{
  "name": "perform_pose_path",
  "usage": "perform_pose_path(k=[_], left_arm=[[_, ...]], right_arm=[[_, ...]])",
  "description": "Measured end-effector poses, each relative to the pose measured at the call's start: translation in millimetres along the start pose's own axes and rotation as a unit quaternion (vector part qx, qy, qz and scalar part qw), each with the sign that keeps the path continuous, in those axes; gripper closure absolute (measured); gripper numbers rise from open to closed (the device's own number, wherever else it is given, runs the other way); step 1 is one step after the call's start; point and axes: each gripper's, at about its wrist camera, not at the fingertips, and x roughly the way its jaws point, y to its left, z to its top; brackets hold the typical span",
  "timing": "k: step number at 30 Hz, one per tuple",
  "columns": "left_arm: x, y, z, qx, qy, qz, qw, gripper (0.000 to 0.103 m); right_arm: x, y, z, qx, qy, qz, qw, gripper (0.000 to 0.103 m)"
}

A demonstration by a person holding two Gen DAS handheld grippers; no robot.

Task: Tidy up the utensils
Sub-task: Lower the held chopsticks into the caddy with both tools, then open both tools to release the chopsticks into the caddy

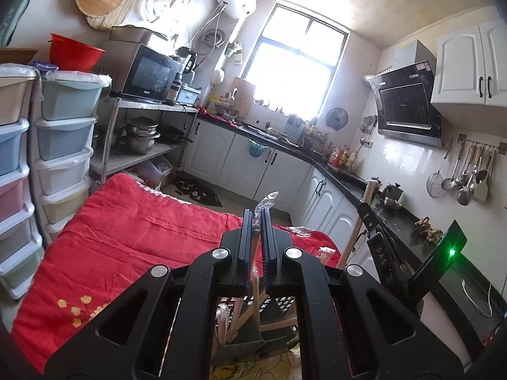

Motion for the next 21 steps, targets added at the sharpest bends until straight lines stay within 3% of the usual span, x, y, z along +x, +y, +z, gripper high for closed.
perform_pose_path(k=[10, 21], left_arm=[[5.2, 5.2, -10.3, -0.006, 0.014, 0.003, 0.9999, 0.1], [3.8, 10.0, -16.2, -0.015, 0.023, 0.004, 0.9996, 0.09]], right_arm=[[-3.0, -5.5, -16.5, 0.024, 0.022, 0.005, 0.999, 0.097], [-21.0, -12.2, -22.6, 0.045, 0.05, 0.027, 0.997, 0.084]])
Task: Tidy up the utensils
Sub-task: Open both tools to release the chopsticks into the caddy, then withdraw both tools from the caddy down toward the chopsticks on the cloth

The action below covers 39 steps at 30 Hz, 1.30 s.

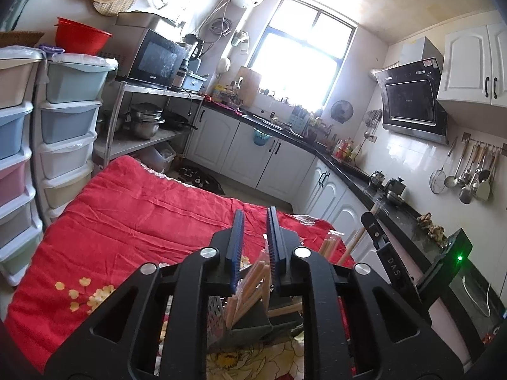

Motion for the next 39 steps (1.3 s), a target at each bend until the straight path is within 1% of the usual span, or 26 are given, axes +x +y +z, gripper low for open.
perform_pose_path(k=[1, 3, 5, 7, 9, 10, 12, 15, 19, 21, 23, 25, 28, 31, 37, 39], left_arm=[[-1.0, 0.1, 0.3, -0.001, 0.0, -0.001, 1.0, 0.087], [-2.9, 0.7, 0.3, -0.001, -0.001, -0.003, 1.0, 0.085], [-4.9, 0.1, 0.7, 0.0, -0.003, -0.002, 1.0, 0.08], [-7.4, 0.2, -0.8, 0.0, -0.002, -0.003, 1.0, 0.071], [-7.4, -0.2, -0.7, 0.0, -0.002, -0.003, 1.0, 0.067], [-7.7, -1.1, -0.8, 0.001, -0.001, -0.003, 1.0, 0.063], [-10.4, -2.8, -1.9, 0.004, 0.0, -0.003, 1.0, 0.058], [-13.5, -4.1, -3.8, 0.008, 0.003, -0.001, 1.0, 0.049], [-18.3, -5.1, -7.4, 0.01, 0.008, -0.003, 0.9999, 0.037], [-19.7, -5.1, -9.7, 0.011, 0.012, -0.004, 0.9999, 0.032], [-21.9, -4.5, -12.8, 0.011, 0.015, -0.003, 0.9998, 0.029], [-23.9, -4.2, -15.6, 0.011, 0.018, -0.001, 0.9998, 0.022], [-25.7, -2.5, -21.2, 0.01, 0.027, -0.001, 0.9996, 0.016], [-28.8, 0.7, -26.4, 0.008, 0.029, 0.002, 0.9996, 0.011], [-33.2, 6.8, -36.2, 0.006, 0.034, 0.012, 0.9993, 0.011], [-34.7, 9.0, -40.8, 0.009, 0.037, 0.017, 0.9991, 0.011]], right_arm=[[-2.3, -0.1, 0.8, 0.0, 0.001, 0.002, 1.0, 0.083], [-4.6, 0.1, 1.1, -0.001, 0.001, 0.006, 1.0, 0.08], [-11.2, 0.9, 1.5, -0.004, 0.003, 0.009, 1.0, 0.075], [-16.7, 0.7, 1.2, -0.004, 0.005, 0.01, 1.0, 0.075], [-21.4, 0.5, 1.6, -0.002, 0.01, 0.012, 1.0, 0.073], [-24.6, 0.4, 1.7, -0.001, 0.013, 0.013, 1.0, 0.072], [-29.7, -0.7, 2.6, 0.0, 0.017, 0.015, 1.0, 0.071], [-38.0, -0.3, 3.9, 0.002, 0.025, 0.017, 1.0, 0.065], [-47.8, 0.0, 3.5, 0.007, 0.042, 0.022, 0.999, 0.062], [-51.6, 1.6, 1.6, 0.004, 0.054, 0.026, 0.998, 0.059], [-54.9, 2.7, -0.8, 0.002, 0.064, 0.027, 0.998, 0.056], [-59.1, 4.4, -3.3, 0.0, 0.075, 0.028, 0.997, 0.055], [-64.0, 8.9, -9.1, -0.004, 0.091, 0.032, 0.995, 0.051], [-68.9, 12.7, -17.4, -0.008, 0.109, 0.037, 0.993, 0.049], [-74.7, 19.8, -28.8, -0.015, 0.142, 0.04, 0.989, 0.047], [-77.5, 21.9, -31.1, -0.018, 0.149, 0.04, 0.988, 0.044]])
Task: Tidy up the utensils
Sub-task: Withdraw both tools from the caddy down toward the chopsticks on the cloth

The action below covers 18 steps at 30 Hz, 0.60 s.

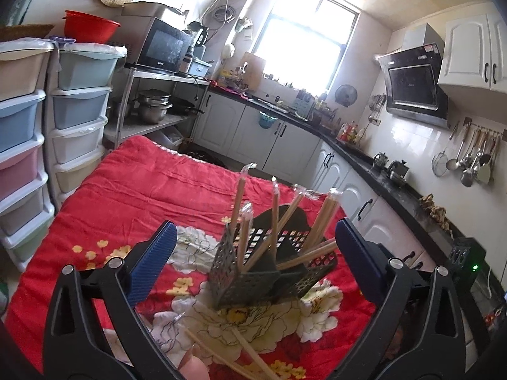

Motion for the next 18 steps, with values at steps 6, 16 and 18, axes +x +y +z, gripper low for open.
perform_pose_path(k=[6, 16, 18], left_arm=[[-4.2, 11.3, -12.1, -0.01, 0.011, 0.005, 0.9999, 0.011], [-10.4, 25.7, -24.0, -0.023, 0.024, 0.012, 0.9994, 0.011], [-9.4, 28.4, -27.5, -0.023, 0.03, 0.015, 0.9992, 0.011]], right_arm=[[-3.1, 7.0, -7.3, -0.009, 0.018, 0.005, 1.0, 0.043], [-5.4, 22.7, -16.5, -0.017, 0.049, 0.027, 0.998, 0.04], [-6.2, 28.2, -17.3, -0.023, 0.056, 0.034, 0.998, 0.039]])
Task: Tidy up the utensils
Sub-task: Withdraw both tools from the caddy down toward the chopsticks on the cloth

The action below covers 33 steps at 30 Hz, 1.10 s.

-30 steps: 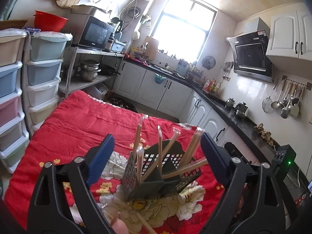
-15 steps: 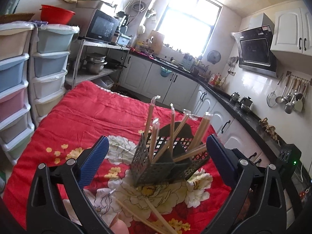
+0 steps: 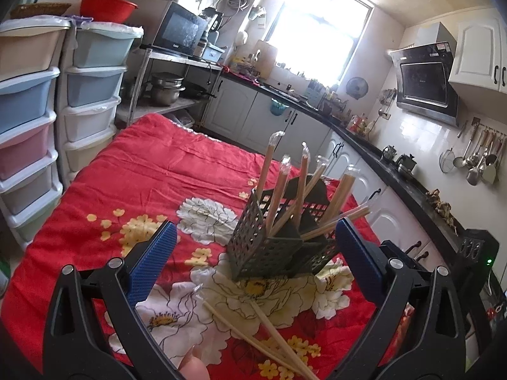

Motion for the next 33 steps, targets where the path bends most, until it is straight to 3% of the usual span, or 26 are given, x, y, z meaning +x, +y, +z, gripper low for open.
perform_pose_path(k=[18, 33], left_arm=[[6.8, 25.3, -25.2, -0.016, 0.039, 0.024, 0.9988, 0.011], [18.2, 44.8, -45.7, -0.029, 0.086, 0.041, 0.9951, 0.011]], right_arm=[[2.8, 38.7, -16.1, -0.059, 0.049, 0.047, 0.996, 0.033], [14.5, 55.7, -32.9, -0.096, 0.096, 0.062, 0.989, 0.033]])
